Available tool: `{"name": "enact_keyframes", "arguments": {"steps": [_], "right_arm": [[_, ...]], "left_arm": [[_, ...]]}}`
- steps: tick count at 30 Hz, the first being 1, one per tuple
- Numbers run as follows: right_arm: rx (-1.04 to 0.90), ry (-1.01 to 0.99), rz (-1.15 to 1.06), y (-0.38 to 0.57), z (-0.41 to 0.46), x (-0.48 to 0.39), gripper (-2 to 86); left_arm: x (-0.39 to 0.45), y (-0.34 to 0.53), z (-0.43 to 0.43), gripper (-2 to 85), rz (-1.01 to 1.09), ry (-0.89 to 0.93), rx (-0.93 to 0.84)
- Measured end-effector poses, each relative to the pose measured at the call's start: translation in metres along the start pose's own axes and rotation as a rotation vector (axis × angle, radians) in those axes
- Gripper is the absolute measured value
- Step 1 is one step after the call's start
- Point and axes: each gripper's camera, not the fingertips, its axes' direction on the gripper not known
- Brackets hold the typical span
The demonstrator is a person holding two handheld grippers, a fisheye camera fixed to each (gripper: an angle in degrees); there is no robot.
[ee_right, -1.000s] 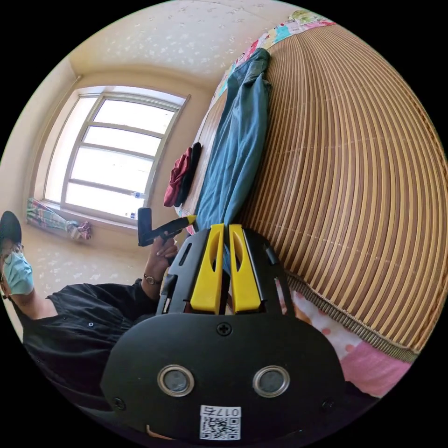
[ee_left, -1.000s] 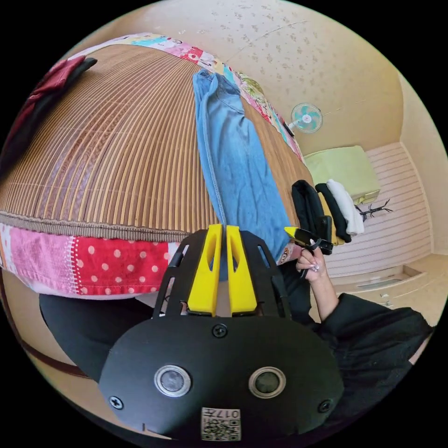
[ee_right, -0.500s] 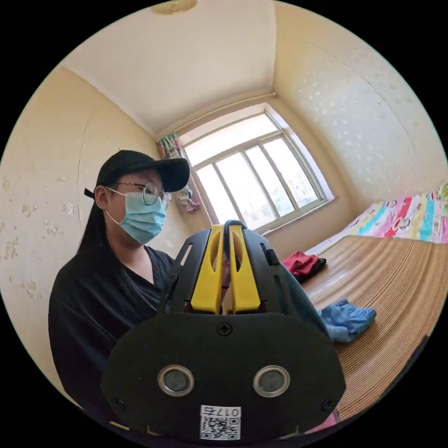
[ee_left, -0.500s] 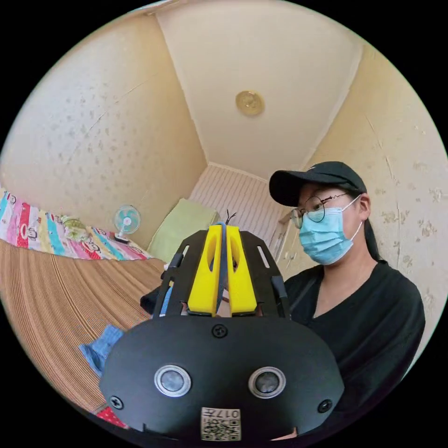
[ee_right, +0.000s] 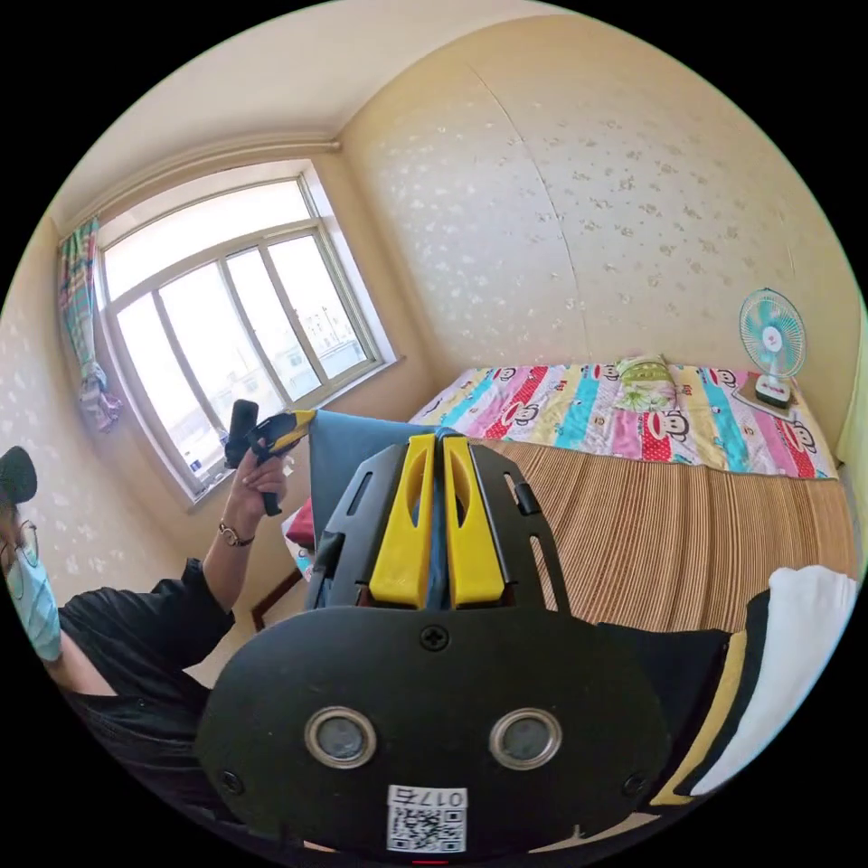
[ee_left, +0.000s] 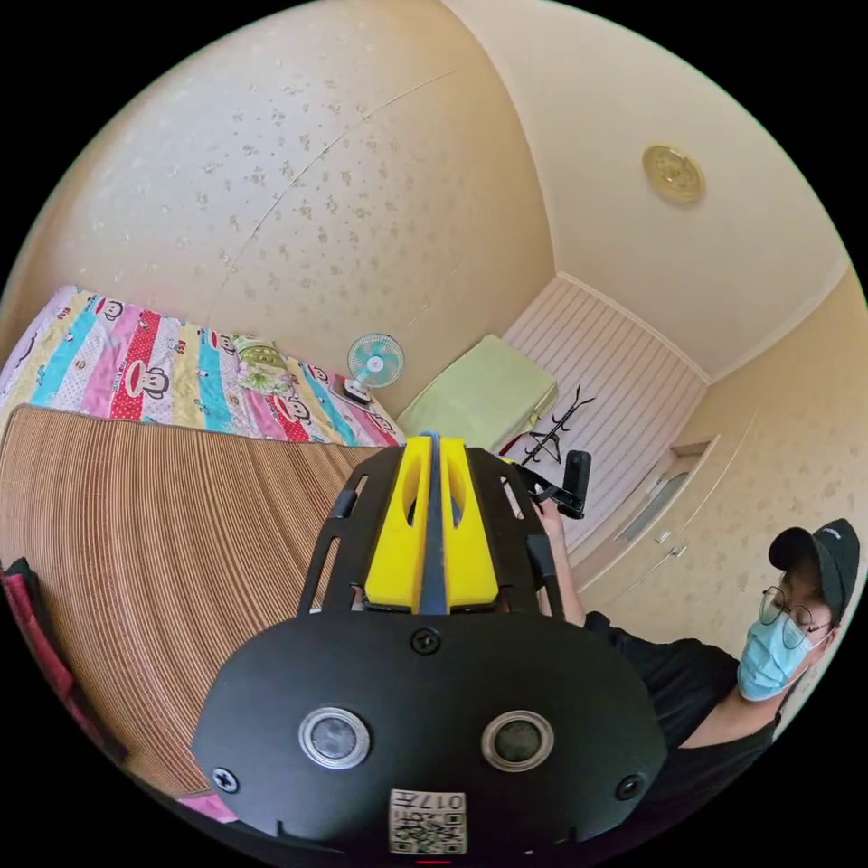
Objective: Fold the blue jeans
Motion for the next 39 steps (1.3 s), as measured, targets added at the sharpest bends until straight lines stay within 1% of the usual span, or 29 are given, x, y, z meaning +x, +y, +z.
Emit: {"name": "enact_keyframes", "arguments": {"steps": [2,3,5,7,8,9,10,11,12,13,15,16,17,18,20,22,24,25,28,29,31,32,33,34,35,37,39], "right_arm": [[0.010,-0.035,0.021,0.001,0.019,0.013,1.7],[-0.026,-0.044,0.033,0.011,0.033,0.018,1.7],[-0.053,-0.054,0.009,0.045,0.050,0.023,1.8],[-0.130,-0.086,0.017,0.114,0.070,0.034,2.0],[-0.155,-0.107,0.029,0.135,0.074,0.038,2.0],[-0.211,-0.162,0.059,0.178,0.082,0.045,2.1],[-0.259,-0.235,0.097,0.225,0.086,0.053,2.2],[-0.281,-0.273,0.120,0.247,0.088,0.056,2.3],[-0.328,-0.341,0.170,0.289,0.090,0.061,2.4],[-0.377,-0.387,0.217,0.327,0.091,0.064,2.6],[-0.449,-0.384,0.286,0.372,0.093,0.069,3.0],[-0.497,-0.344,0.337,0.393,0.096,0.076,3.5],[-0.517,-0.320,0.367,0.401,0.097,0.081,3.8],[-0.535,-0.287,0.432,0.411,0.100,0.095,5.0],[-0.537,-0.303,0.518,0.415,0.111,0.117,9.4],[-0.560,-0.380,0.619,0.415,0.141,0.144,15.3],[-0.604,-0.441,0.667,0.414,0.172,0.156,17.1],[-0.616,-0.444,0.687,0.412,0.190,0.160,17.8],[-0.674,-0.436,0.683,0.405,0.228,0.155,18.1],[-0.684,-0.419,0.673,0.403,0.233,0.152,17.9],[-0.730,-0.296,0.633,0.395,0.238,0.143,15.5],[-0.730,-0.306,0.616,0.393,0.237,0.140,14.0],[-0.715,-0.347,0.608,0.390,0.235,0.136,11.1],[-0.692,-0.405,0.589,0.387,0.229,0.130,9.4],[-0.676,-0.441,0.576,0.384,0.224,0.126,8.5],[-0.547,-0.586,0.528,0.364,0.191,0.111,6.7],[-0.449,-0.664,0.504,0.343,0.159,0.104,6.0]], "left_arm": [[-0.012,0.011,0.011,-0.6,0.021,-0.070,-0.040],[-0.021,0.028,0.017,-0.5,0.053,-0.097,-0.061],[-0.039,0.066,0.026,-0.5,0.060,-0.090,-0.122],[-0.061,0.117,0.034,-0.5,0.008,-0.047,-0.204],[-0.074,0.158,0.036,-0.4,-0.036,-0.015,-0.252],[-0.084,0.202,0.036,-0.4,-0.076,0.028,-0.288],[-0.088,0.223,0.035,-0.4,-0.099,0.054,-0.302],[-0.096,0.263,0.032,-0.2,-0.157,0.097,-0.325],[-0.104,0.300,0.030,0.0,-0.224,0.117,-0.359],[-0.107,0.317,0.029,0.1,-0.252,0.119,-0.379],[-0.121,0.368,0.025,1.0,-0.349,0.058,-0.434],[-0.126,0.377,0.023,1.6,-0.370,0.033,-0.434],[-0.138,0.388,0.020,2.8,-0.416,-0.026,-0.426],[-0.152,0.395,0.021,6.2,-0.465,-0.080,-0.426],[-0.174,0.397,0.032,10.5,-0.504,-0.108,-0.455],[-0.194,0.399,0.054,13.8,-0.536,-0.129,-0.509],[-0.211,0.401,0.093,16.9,-0.538,-0.110,-0.600],[-0.212,0.401,0.103,16.9,-0.528,-0.097,-0.615],[-0.216,0.406,0.142,16.6,-0.510,-0.107,-0.675],[-0.219,0.409,0.153,16.1,-0.503,-0.157,-0.689],[-0.223,0.409,0.159,14.7,-0.485,-0.201,-0.696],[-0.225,0.409,0.159,13.9,-0.489,-0.199,-0.702],[-0.225,0.407,0.156,13.2,-0.489,-0.163,-0.700],[-0.223,0.407,0.153,12.2,-0.493,-0.137,-0.695],[-0.217,0.402,0.144,10.1,-0.487,-0.074,-0.669],[-0.201,0.391,0.126,8.3,-0.459,0.033,-0.617],[-0.172,0.366,0.103,7.7,-0.409,0.178,-0.539]]}}
